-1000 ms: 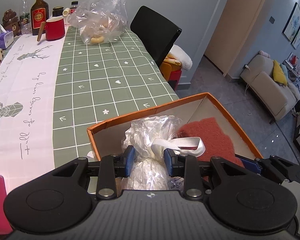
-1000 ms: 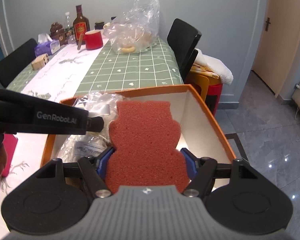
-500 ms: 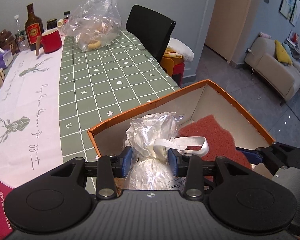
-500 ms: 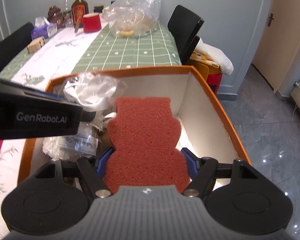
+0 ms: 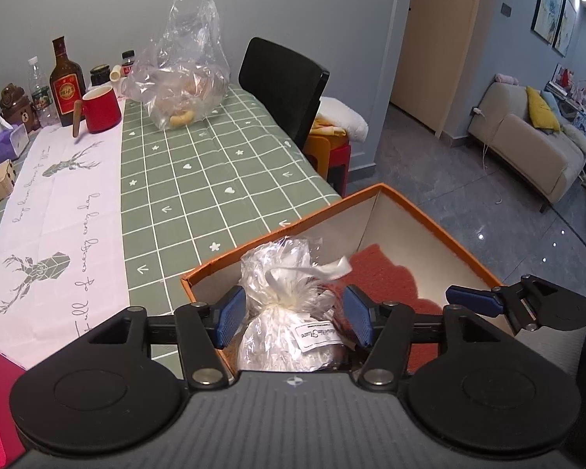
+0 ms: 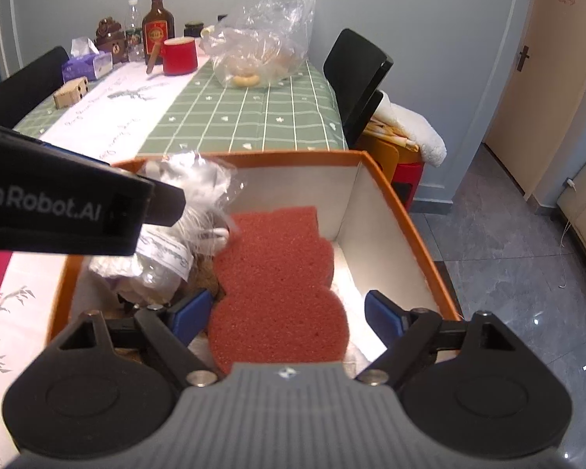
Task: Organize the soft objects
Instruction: 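Lower the bag and sponge into the orange box and open both grippers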
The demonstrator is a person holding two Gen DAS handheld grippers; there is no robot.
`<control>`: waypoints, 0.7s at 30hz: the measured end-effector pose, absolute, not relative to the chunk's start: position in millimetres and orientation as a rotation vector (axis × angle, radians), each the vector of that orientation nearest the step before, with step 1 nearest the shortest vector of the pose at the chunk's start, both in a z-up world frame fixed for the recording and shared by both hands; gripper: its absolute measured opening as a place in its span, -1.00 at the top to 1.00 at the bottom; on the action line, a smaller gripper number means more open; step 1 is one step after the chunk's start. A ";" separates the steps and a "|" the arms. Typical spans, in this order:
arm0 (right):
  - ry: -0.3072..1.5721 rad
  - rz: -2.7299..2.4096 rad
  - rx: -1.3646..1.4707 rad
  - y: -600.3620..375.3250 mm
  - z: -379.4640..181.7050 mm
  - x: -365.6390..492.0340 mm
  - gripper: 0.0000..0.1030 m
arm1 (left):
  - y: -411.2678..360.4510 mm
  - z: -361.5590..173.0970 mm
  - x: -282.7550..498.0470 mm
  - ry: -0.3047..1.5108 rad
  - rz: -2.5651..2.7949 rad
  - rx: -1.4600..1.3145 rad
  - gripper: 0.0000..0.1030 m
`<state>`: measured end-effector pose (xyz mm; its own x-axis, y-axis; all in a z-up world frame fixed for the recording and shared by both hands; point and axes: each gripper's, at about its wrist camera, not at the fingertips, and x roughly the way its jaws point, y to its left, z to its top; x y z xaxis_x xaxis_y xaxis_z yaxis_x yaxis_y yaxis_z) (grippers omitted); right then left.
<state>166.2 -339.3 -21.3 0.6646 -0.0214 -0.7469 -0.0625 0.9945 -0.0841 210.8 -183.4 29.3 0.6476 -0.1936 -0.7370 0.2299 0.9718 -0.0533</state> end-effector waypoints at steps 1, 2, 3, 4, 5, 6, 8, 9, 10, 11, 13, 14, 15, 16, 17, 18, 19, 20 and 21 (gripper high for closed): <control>0.835 0.024 -0.100 -340.1 -18.1 164.0 -0.66 | -182.6 32.7 209.1 0.823 -0.243 0.043 -0.32; 0.827 0.025 -0.094 -340.6 -14.8 161.0 -0.66 | -181.6 36.1 207.5 0.813 -0.245 0.037 -0.33; 0.821 0.023 -0.087 -341.2 -11.5 158.8 -0.66 | -180.2 39.8 205.6 0.805 -0.247 0.027 -0.34; 0.814 0.020 -0.080 -342.0 -7.9 156.4 -0.66 | -178.3 43.4 203.9 0.798 -0.247 0.015 -0.35; 0.811 0.018 -0.072 -342.7 -4.5 153.9 -0.67 | -176.1 46.7 201.9 0.793 -0.248 0.001 -0.37; 0.808 0.014 -0.064 -343.4 -1.9 151.7 -0.67 | -173.4 49.7 199.4 0.789 -0.249 -0.012 -0.43; 0.802 0.007 -0.052 -344.6 4.9 146.0 -0.67 | -167.9 55.4 192.7 0.788 -0.235 -0.036 -0.55; 0.801 0.000 -0.047 -345.0 8.1 142.2 -0.68 | -165.5 58.5 187.2 0.779 -0.217 -0.037 -0.59; 0.801 -0.006 -0.042 -346.0 11.2 138.5 -0.71 | -164.6 61.8 180.1 0.763 -0.190 -0.018 -0.61; 0.798 -0.017 -0.034 -347.3 14.5 134.2 -0.73 | -164.3 64.8 172.4 0.746 -0.163 0.007 -0.71; 0.791 -0.034 -0.021 -350.1 21.6 124.5 -0.77 | -161.2 70.4 158.2 0.720 -0.131 0.033 -0.75; 0.785 -0.039 -0.018 -351.1 24.8 119.4 -0.78 | -158.4 72.1 152.4 0.717 -0.128 0.028 -0.75; 0.779 -0.043 -0.018 -351.8 28.0 113.6 -0.78 | -155.1 73.1 146.9 0.718 -0.127 0.012 -0.75; 0.771 -0.049 -0.013 -352.4 31.1 106.7 -0.80 | -152.2 73.9 141.4 0.721 -0.130 -0.003 -0.75; 0.766 -0.053 -0.008 -352.2 33.6 101.2 -0.81 | -149.9 73.7 135.8 0.719 -0.135 -0.014 -0.76; 0.761 -0.056 -0.004 -352.3 36.3 94.7 -0.82 | -148.8 73.0 130.6 0.719 -0.139 -0.014 -0.76; 0.754 -0.060 -0.002 -351.6 39.0 89.5 -0.83 | -149.0 71.8 125.3 0.719 -0.138 -0.007 -0.76; 0.747 -0.069 -0.003 -350.3 41.8 84.5 -0.85 | -149.8 69.8 119.4 0.720 -0.139 0.006 -0.76; 0.741 -0.080 -0.005 -349.1 43.8 79.1 -0.86 | -150.9 67.4 114.2 0.723 -0.142 0.016 -0.76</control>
